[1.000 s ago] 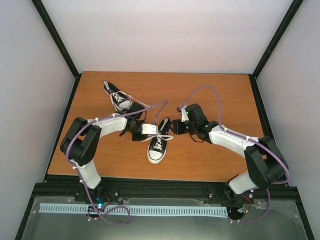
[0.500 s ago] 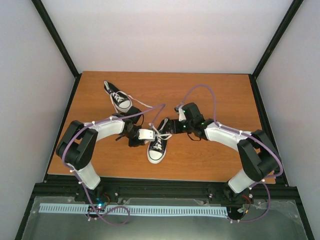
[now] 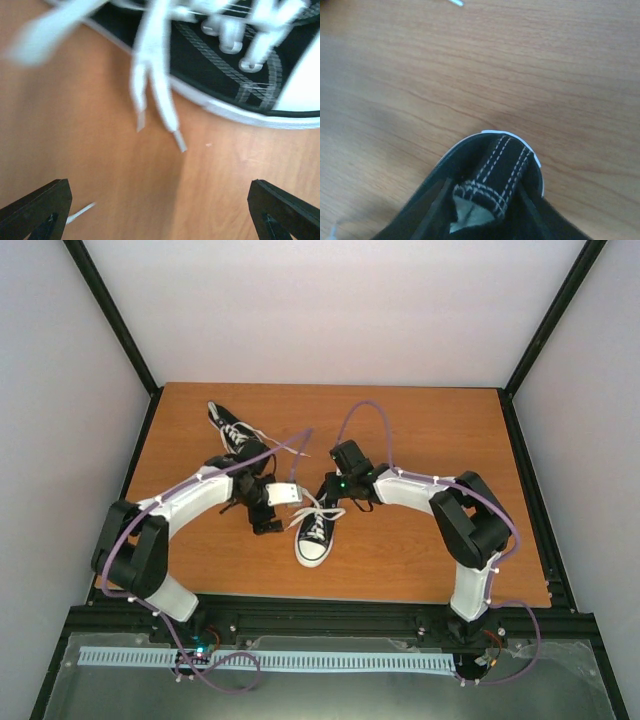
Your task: Tie the shoes
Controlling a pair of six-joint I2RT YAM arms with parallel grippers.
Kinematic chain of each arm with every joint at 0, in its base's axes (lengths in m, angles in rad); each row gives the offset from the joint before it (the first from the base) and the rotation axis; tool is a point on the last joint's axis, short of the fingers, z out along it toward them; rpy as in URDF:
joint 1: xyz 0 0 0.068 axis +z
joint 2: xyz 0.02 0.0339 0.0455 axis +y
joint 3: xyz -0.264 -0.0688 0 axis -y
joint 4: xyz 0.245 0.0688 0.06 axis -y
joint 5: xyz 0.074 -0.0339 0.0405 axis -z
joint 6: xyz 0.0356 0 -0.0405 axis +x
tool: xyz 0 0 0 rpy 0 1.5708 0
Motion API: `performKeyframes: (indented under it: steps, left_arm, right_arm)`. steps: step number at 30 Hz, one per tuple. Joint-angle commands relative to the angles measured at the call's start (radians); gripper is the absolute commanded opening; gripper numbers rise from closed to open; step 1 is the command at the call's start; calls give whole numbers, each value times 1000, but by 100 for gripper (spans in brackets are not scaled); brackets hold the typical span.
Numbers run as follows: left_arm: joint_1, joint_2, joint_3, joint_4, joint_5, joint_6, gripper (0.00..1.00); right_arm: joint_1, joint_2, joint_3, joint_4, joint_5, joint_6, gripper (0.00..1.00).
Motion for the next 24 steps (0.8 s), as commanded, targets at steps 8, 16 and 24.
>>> performKeyframes:
  steps: [8,16,24]
  left_arm:
    - [179,-93,177,68,-58,-273,100]
    - [286,-132,128,379,-150,-543,100]
    - [453,-121,116,563,-301,-931,100]
  right_arm:
    - [-19,19,33,-11,164,-75,3]
    - [-57,75,103,51,129,-159,4]
    - [-98,82,115,89,65,-206,33]
